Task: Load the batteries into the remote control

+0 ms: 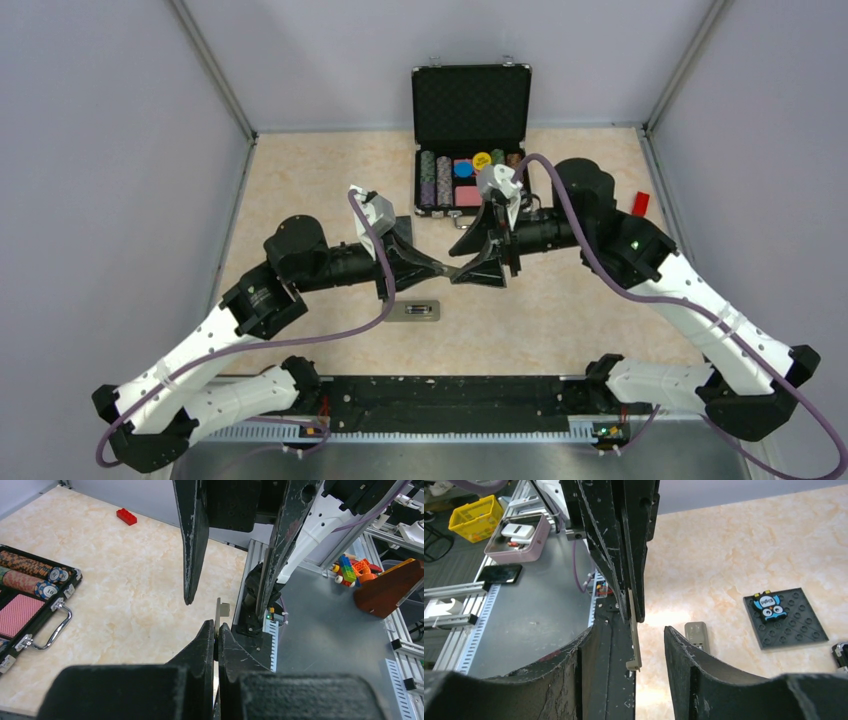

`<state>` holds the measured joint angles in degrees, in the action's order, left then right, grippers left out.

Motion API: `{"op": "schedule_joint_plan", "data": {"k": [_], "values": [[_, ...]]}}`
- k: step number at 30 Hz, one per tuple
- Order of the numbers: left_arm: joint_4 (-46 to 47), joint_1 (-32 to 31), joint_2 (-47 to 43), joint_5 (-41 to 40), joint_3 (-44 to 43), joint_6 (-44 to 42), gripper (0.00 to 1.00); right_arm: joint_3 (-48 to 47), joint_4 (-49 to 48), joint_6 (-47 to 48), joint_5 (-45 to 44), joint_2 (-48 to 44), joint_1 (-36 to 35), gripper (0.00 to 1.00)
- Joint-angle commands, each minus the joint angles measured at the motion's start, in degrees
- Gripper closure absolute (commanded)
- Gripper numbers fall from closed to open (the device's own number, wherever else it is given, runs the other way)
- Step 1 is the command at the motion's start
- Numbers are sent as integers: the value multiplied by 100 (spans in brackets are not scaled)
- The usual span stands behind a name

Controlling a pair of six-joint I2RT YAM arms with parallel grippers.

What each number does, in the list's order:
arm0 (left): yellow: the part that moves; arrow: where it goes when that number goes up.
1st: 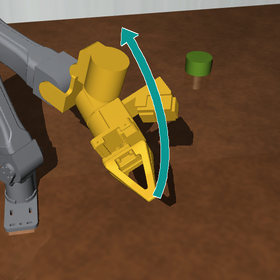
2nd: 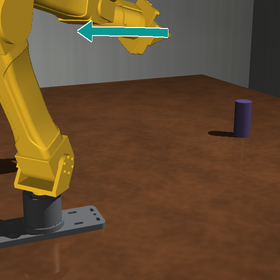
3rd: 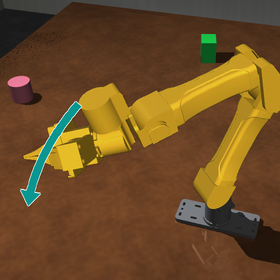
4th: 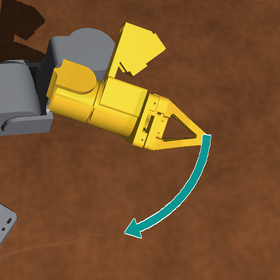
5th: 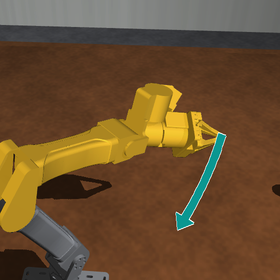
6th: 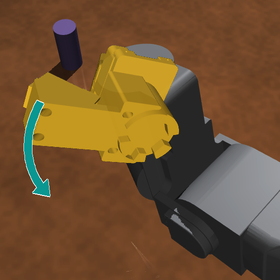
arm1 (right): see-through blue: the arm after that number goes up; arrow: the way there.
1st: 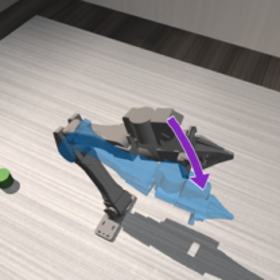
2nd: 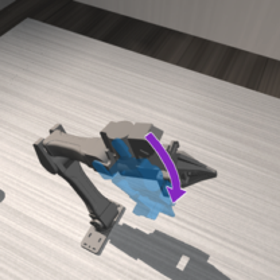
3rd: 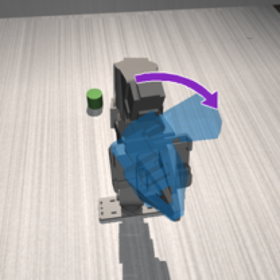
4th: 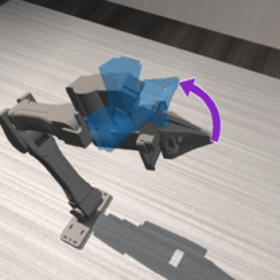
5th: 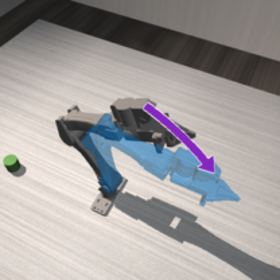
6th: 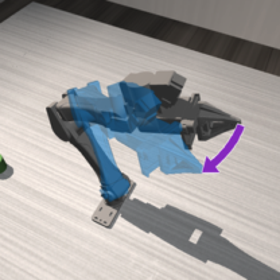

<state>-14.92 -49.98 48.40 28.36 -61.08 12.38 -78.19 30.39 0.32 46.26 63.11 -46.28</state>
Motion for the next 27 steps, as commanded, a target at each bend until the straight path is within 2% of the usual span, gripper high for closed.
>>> {"op": "schedule_joint_plan", "data": {"k": [1,5,9,12,15,16,19,20,23,27], "values": [[275,-18,-41,154,-176,96,100,53,173,501,-43,-35,-119,50],[312,-12,-34,162,-185,92,100,128,272,617,14,88,-134,57],[303,-12,-7,164,-187,80,100,60,367,645,-55,199,-135,70],[296,-12,-2,120,-181,96,100,48,410,658,-168,200,-134,82],[308,-12,-10,49,-184,147,98,39,431,648,-375,193,-133,100],[325,-12,-9,-8,-185,184,91,36,426,648,-464,187,-132,100],[421,-12,-35,-378,-142,355,46,68,328,628,-844,141,-130,100],[499,-12,-58,-648,-85,475,36,113,221,575,-1064,110,-135,100],[626,-12,-177,-2174,122,1155,23,404,-306,401,-2007,-104,-152,100],[210,-12,-146,-4604,249,2521,21,998,-1271,244,-3303,-379,-238,100]]}}
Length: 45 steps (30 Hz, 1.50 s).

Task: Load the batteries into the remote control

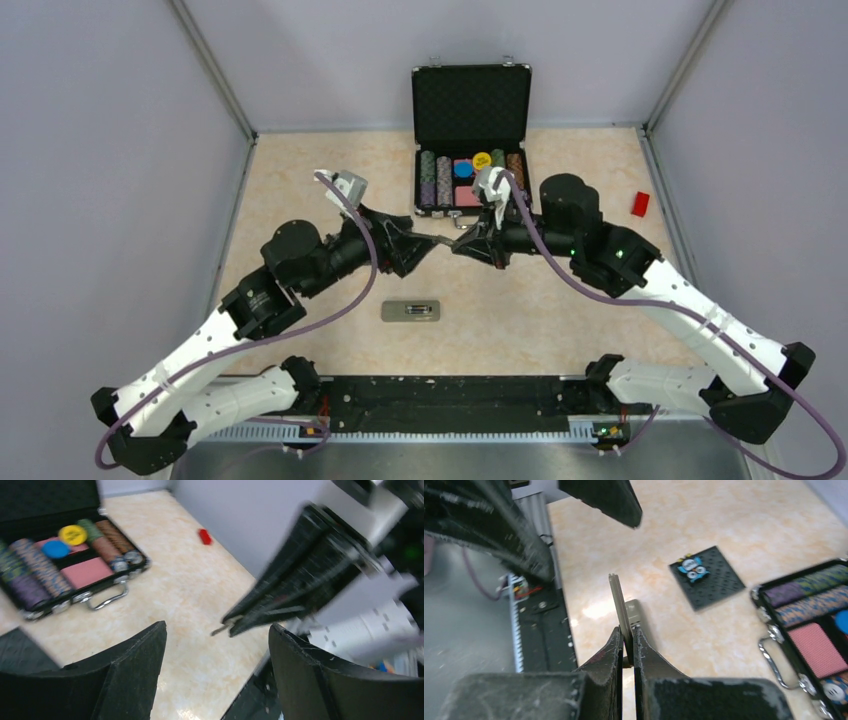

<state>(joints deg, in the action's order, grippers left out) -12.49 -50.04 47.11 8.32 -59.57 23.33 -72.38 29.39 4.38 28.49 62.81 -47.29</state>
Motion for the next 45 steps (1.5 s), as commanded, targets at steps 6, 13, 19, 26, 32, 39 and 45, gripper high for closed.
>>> {"op": "schedule_joint_plan", "data": {"k": [6,13,19,26,32,39,45], "values": [[-911,40,416,-3223,-286,3548,23,1338,-2555,553,-3433,-632,-888,100],[-786,232,588,-2014,-182,4965,25,2145,-4012,1777,-4803,-786,-1563,100],[134,565,180,-1425,702,6035,29,2503,-4447,2323,-4670,-778,-1706,100],[751,697,399,-721,1132,6800,32,2628,-4796,2863,-4782,-625,-1970,100],[900,741,454,-719,1332,7266,28,2638,-4633,3279,-4702,-450,-2100,100],[681,742,206,-1221,1572,7746,27,2782,-4626,3258,-4653,-491,-2108,100],[486,746,75,-1489,1629,8040,28,2834,-4525,3215,-4438,-552,-2105,100]]}}
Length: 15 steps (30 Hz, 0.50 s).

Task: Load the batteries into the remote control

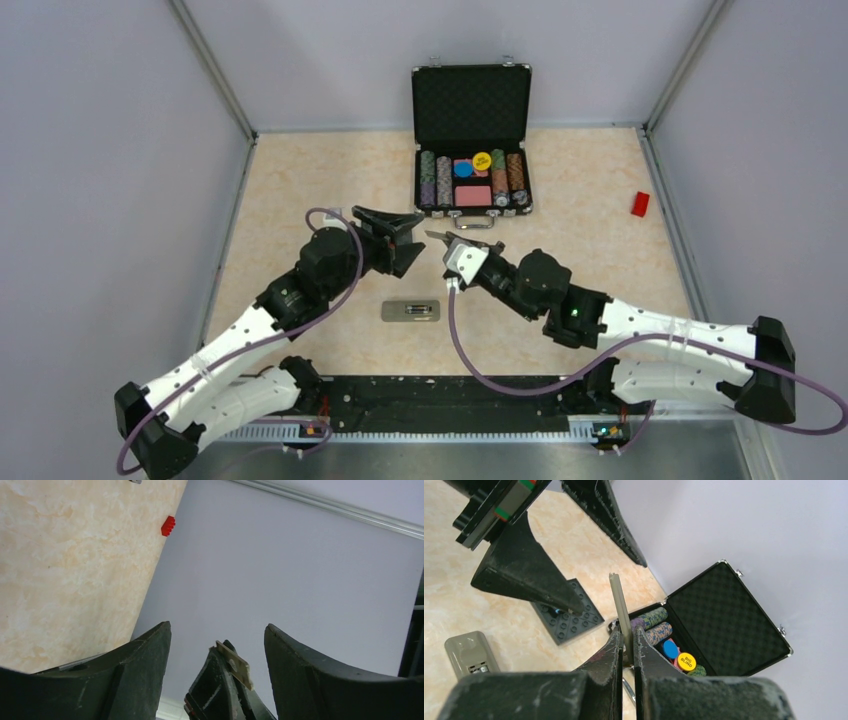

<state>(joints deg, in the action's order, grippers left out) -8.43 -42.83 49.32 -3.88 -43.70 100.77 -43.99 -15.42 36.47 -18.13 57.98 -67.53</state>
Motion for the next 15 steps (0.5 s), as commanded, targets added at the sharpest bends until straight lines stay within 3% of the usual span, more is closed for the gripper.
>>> {"op": "schedule_joint_plan", "data": {"k": [1,6,12,15], "values": [[136,26,-123,-251,37,291,29,-12,15,1,287,-61,-82,100],[253,29,270,240,-237,87,35,-123,262,36,314,132,-85,100],[343,29,443,718,-329,-72,60,-142,145,173,-78,288,-85,100],[285,29,383,692,-325,-99,63,-146,139,246,-231,334,-85,100]]}}
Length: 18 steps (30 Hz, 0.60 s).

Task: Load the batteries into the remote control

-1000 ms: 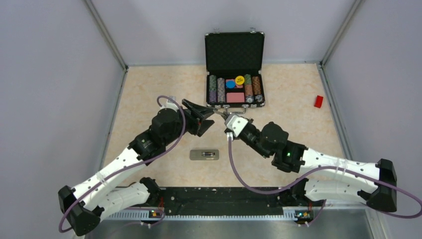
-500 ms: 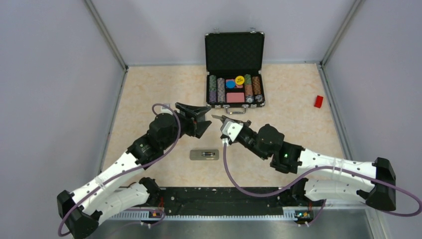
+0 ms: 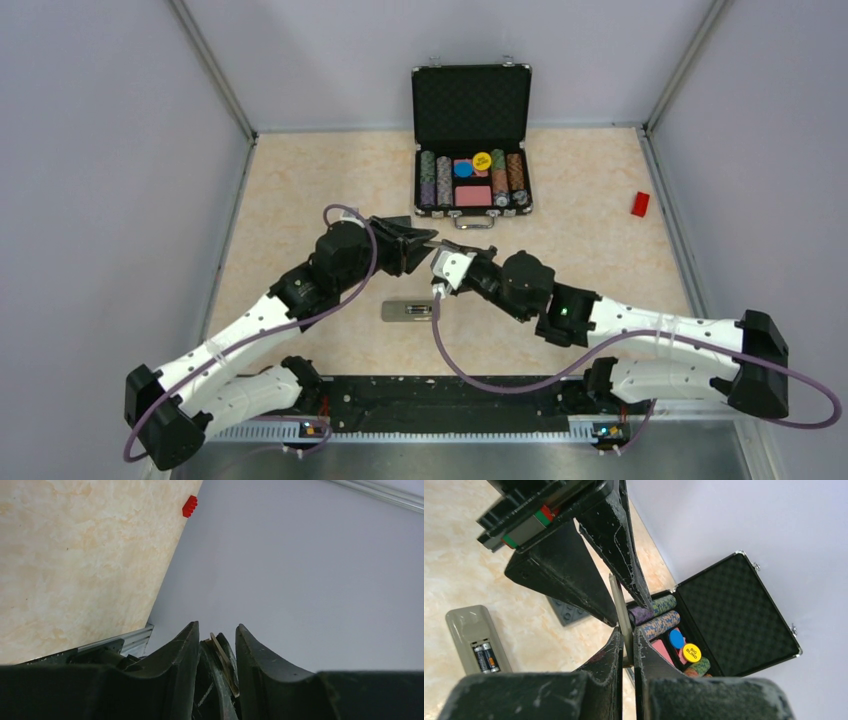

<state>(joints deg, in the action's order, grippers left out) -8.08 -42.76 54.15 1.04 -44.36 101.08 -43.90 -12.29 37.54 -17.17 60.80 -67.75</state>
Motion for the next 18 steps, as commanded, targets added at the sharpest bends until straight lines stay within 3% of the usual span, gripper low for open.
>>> {"op": "schedule_joint_plan", "data": {"k": [1,9,18], "values": [[232,22,-124,181,-254,-139,63,-146,-187,140,-372,65,-63,100],[164,22,-239,173,-166,-174,64,-119,-263,190,-527,167,-59,100],[370,52,-113,372,-94,-256,100,-67,-263,184,-414,107,-59,100]]}}
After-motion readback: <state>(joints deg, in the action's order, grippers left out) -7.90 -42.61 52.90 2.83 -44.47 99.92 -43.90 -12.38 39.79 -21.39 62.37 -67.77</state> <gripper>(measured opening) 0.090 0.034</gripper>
